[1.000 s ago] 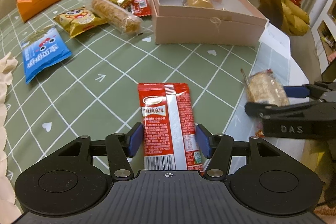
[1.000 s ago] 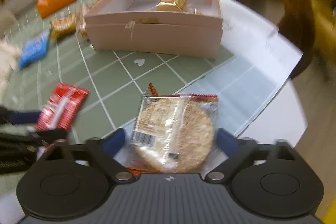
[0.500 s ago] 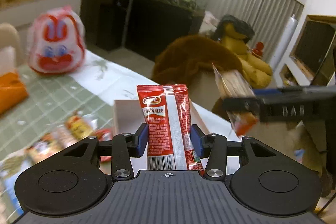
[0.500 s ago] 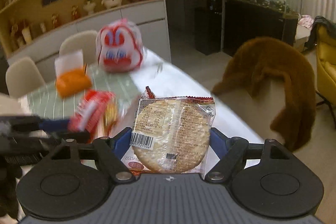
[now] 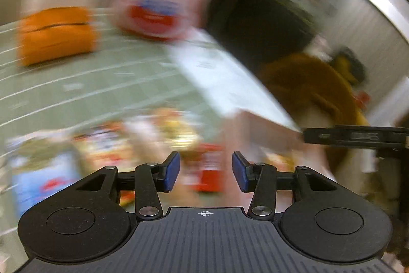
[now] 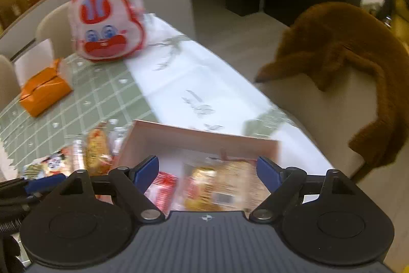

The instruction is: Organize snacks

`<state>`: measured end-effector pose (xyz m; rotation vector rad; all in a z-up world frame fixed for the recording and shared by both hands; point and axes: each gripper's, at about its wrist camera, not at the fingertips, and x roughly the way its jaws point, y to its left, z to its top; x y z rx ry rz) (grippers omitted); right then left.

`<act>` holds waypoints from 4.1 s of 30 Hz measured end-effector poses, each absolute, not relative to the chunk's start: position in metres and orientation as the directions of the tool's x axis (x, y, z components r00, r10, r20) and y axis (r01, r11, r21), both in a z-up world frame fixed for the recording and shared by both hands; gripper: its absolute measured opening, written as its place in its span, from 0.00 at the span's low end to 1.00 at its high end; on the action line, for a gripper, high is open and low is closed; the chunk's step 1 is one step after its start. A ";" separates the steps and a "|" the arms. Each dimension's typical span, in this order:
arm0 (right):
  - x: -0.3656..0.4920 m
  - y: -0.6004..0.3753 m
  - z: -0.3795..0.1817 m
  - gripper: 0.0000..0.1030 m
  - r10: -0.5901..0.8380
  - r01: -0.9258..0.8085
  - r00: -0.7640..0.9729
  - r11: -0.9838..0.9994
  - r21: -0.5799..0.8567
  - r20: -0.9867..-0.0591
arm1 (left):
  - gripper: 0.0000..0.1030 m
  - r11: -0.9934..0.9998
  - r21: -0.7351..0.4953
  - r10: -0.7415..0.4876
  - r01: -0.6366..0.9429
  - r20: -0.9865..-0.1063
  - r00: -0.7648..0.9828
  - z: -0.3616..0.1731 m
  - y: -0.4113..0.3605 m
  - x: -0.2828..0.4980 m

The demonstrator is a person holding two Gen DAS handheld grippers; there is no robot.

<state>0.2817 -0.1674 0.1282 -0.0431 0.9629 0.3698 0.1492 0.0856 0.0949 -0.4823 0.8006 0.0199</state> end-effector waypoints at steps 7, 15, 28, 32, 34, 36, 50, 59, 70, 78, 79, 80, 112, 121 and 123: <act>0.291 -0.051 0.119 0.86 0.421 -0.519 0.366 0.833 0.194 -0.830 | 0.46 0.854 -0.387 -0.095 -0.348 -0.773 0.627 0.057 0.116 0.094; 0.343 0.030 0.067 0.86 0.304 -0.507 0.305 0.854 0.117 -0.902 | 0.43 0.833 -0.415 -0.112 -0.367 -0.776 0.621 0.052 0.134 0.050; 0.306 0.041 0.060 0.74 0.386 -0.632 0.122 0.741 0.228 -0.914 | 0.43 0.776 -0.469 -0.107 -0.421 -0.756 0.645 0.042 0.161 0.046; 0.266 0.034 0.059 0.69 0.420 -0.652 0.064 0.704 0.281 -0.905 | 0.43 0.775 -0.474 -0.112 -0.418 -0.755 0.647 0.042 0.157 0.045; 0.248 0.028 0.061 0.56 0.439 -0.646 0.042 0.697 0.311 -0.897 | 0.43 0.775 -0.471 -0.102 -0.422 -0.752 0.652 0.045 0.156 0.042; 0.231 0.018 0.059 0.40 0.472 -0.620 -0.026 0.684 0.384 -0.881 | 0.43 0.768 -0.465 -0.070 -0.441 -0.745 0.663 0.050 0.158 0.036; 0.122 -0.082 0.062 0.49 0.550 -0.608 0.089 0.690 0.392 -0.831 | 0.43 0.832 -0.483 -0.165 -0.271 -0.683 0.712 0.084 0.122 0.065; 0.087 -0.134 0.071 0.73 0.485 -0.546 0.286 0.791 0.276 -0.826 | 0.30 0.968 -0.238 -0.149 -0.083 -0.806 0.573 0.038 0.064 0.181; 0.087 -0.163 0.058 0.83 0.309 -0.443 0.459 0.892 0.086 -0.833 | 0.30 0.975 -0.206 -0.216 0.083 -0.799 0.561 0.035 0.031 0.100; 0.076 -0.108 0.050 0.84 0.430 -0.588 0.383 0.796 0.144 -0.818 | 0.26 0.922 -0.382 -0.278 -0.067 -0.770 0.574 0.037 0.066 0.058; 0.077 -0.101 0.044 0.84 0.415 -0.596 0.373 0.792 0.128 -0.830 | 0.26 0.916 -0.393 -0.277 -0.086 -0.772 0.573 0.037 0.068 0.057; 0.076 -0.096 0.040 0.85 0.398 -0.605 0.372 0.789 0.106 -0.838 | 0.26 0.908 -0.405 -0.283 -0.102 -0.777 0.563 0.038 0.068 0.056; 0.035 -0.194 0.021 1.00 0.190 -0.280 0.587 0.960 0.022 -0.787 | 0.59 0.984 -0.120 -0.038 -0.129 -0.859 0.511 0.036 -0.031 0.104; 0.024 -0.196 0.019 1.00 0.185 -0.265 0.604 0.964 0.024 -0.775 | 0.42 0.993 -0.110 -0.073 -0.030 -0.814 0.576 0.031 -0.016 0.065; 0.023 -0.195 0.019 1.00 0.175 -0.252 0.606 0.967 0.021 -0.776 | 0.42 0.987 -0.160 -0.115 -0.028 -0.812 0.572 0.032 -0.005 0.052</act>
